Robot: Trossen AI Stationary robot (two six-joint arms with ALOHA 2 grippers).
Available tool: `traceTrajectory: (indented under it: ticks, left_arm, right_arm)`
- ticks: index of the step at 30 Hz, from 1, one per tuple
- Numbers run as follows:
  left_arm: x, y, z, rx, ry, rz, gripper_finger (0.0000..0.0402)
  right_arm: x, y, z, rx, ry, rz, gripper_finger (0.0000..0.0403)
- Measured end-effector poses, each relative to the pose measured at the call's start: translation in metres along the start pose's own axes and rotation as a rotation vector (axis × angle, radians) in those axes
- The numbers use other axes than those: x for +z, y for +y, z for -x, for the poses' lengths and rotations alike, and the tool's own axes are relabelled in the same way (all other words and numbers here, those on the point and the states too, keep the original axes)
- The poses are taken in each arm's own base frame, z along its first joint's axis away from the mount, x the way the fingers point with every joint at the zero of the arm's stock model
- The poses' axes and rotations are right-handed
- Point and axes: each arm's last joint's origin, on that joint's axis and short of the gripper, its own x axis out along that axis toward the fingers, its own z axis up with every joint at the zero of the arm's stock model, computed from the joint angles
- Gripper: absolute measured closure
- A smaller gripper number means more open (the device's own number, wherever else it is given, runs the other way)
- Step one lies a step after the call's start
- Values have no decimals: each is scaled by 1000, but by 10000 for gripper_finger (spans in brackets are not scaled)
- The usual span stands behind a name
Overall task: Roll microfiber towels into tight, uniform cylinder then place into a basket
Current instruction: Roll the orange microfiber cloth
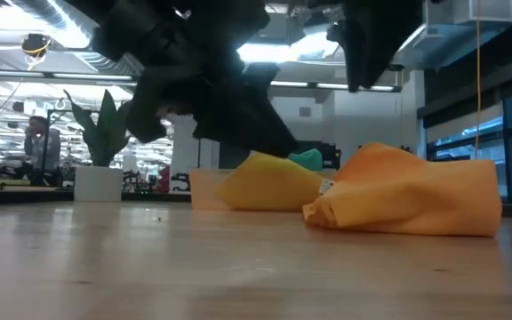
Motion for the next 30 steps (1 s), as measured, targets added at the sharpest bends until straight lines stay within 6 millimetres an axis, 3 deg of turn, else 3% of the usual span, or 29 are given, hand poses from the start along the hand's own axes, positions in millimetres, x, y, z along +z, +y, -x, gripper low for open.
traceTrajectory:
  ticks: [5, 9, 18, 30]
  left_arm:
    - [-5, 18, -2, -1, -37, 14, 341]
    - [-9, 35, -9, 52, -106, 150, 341]
    - [-29, 32, -35, 71, -95, 198, 341]
    - [-33, 33, -37, 75, -81, 239, 341]
  right_arm:
    - [-8, 16, -31, 3, 10, -32, 216]
    - [-19, 22, -54, -5, 48, -94, 216]
    - [-44, 24, -96, -94, 94, -207, 216]
    - [-54, 18, -134, 19, 19, -262, 216]
